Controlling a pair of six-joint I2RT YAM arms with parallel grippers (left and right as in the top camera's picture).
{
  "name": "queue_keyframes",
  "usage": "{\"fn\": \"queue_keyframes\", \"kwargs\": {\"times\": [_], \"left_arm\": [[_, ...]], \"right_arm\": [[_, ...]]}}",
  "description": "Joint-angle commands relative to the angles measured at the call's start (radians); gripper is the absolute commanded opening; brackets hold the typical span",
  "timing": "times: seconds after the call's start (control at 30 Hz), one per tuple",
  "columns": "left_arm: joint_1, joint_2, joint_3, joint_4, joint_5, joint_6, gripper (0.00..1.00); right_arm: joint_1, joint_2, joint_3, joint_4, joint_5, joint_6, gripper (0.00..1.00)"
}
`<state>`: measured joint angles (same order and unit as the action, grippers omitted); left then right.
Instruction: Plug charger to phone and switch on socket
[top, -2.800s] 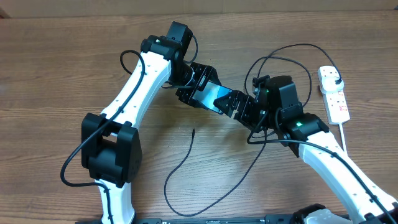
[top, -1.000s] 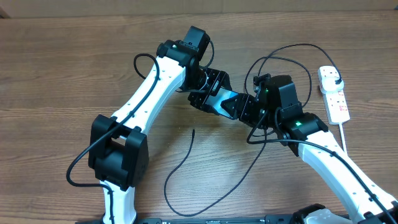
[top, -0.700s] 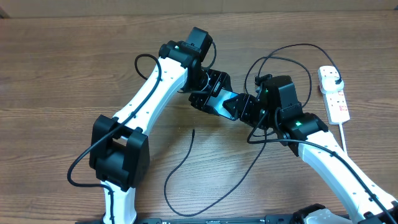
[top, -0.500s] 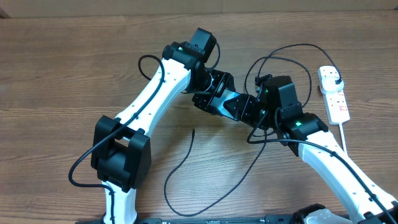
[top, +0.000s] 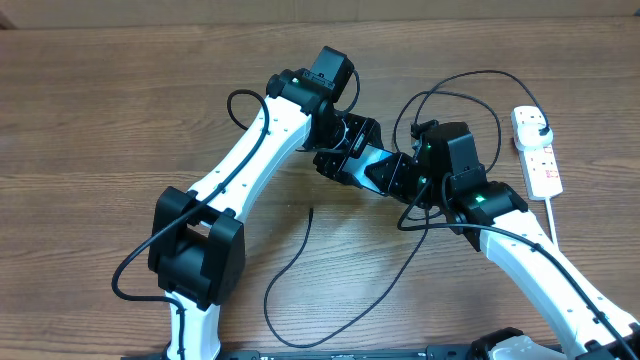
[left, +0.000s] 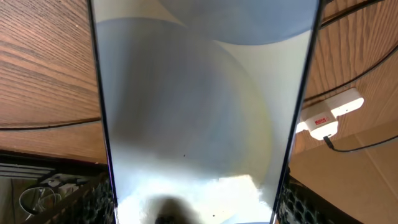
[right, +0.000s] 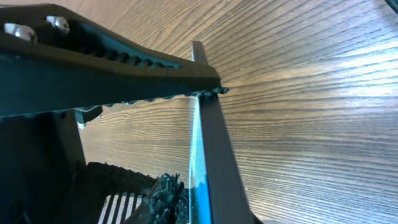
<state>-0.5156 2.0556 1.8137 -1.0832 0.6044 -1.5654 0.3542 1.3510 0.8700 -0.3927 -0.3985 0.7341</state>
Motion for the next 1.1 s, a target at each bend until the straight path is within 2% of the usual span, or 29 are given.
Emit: {"fn": "queue_keyframes", "kwargs": {"times": [0.0, 0.07, 0.3, 0.33, 0.4, 0.43, 0.5, 0.67, 0.77, 0.83, 1.07], "left_arm": [[-0.005, -0.009, 0.028, 0.004, 0.005, -0.013, 0.04], [-0.005, -0.009, 0.028, 0.004, 0.005, -0.013, 0.04], [-0.005, -0.009, 0.028, 0.003, 0.005, -0.011, 0.04], [-0.005, -0.009, 0.028, 0.003, 0.005, -0.001, 0.14], [-0.005, -0.009, 0.028, 0.003, 0.005, -0.001, 0.45], [-0.005, -0.009, 0.028, 0.003, 0.005, -0.001, 0.66], [-0.005, -0.009, 0.028, 0.003, 0.005, -0.001, 0.98], [-0.003, -0.009, 0.028, 0.003, 0.005, 0.01, 1.0], [0.006, -0.009, 0.028, 0.015, 0.006, 0.128, 1.0], [0.021, -0.009, 0.028, 0.022, 0.014, 0.163, 1.0], [0.127, -0.01, 0.028, 0.014, 0.156, 0.336, 1.0]], "right_arm": [[0.005, -0.002, 0.021, 0.001, 0.006, -0.006, 0.08], [0.005, -0.002, 0.021, 0.001, 0.006, -0.005, 0.04], [0.005, -0.002, 0.021, 0.001, 0.006, -0.006, 0.04], [0.005, -0.002, 0.021, 0.002, 0.006, -0.006, 0.04], [0.004, -0.002, 0.021, 0.002, 0.006, -0.006, 0.04], [0.003, -0.002, 0.021, 0.002, 0.006, -0.005, 0.04], [0.004, -0.002, 0.021, 0.006, 0.011, -0.006, 0.04], [-0.004, -0.003, 0.022, 0.025, 0.016, -0.001, 0.04], [-0.026, -0.003, 0.022, 0.025, 0.016, -0.002, 0.04], [-0.048, -0.003, 0.022, 0.019, 0.016, -0.002, 0.04], [-0.134, -0.003, 0.022, -0.004, 0.0, 0.035, 0.04]]}}
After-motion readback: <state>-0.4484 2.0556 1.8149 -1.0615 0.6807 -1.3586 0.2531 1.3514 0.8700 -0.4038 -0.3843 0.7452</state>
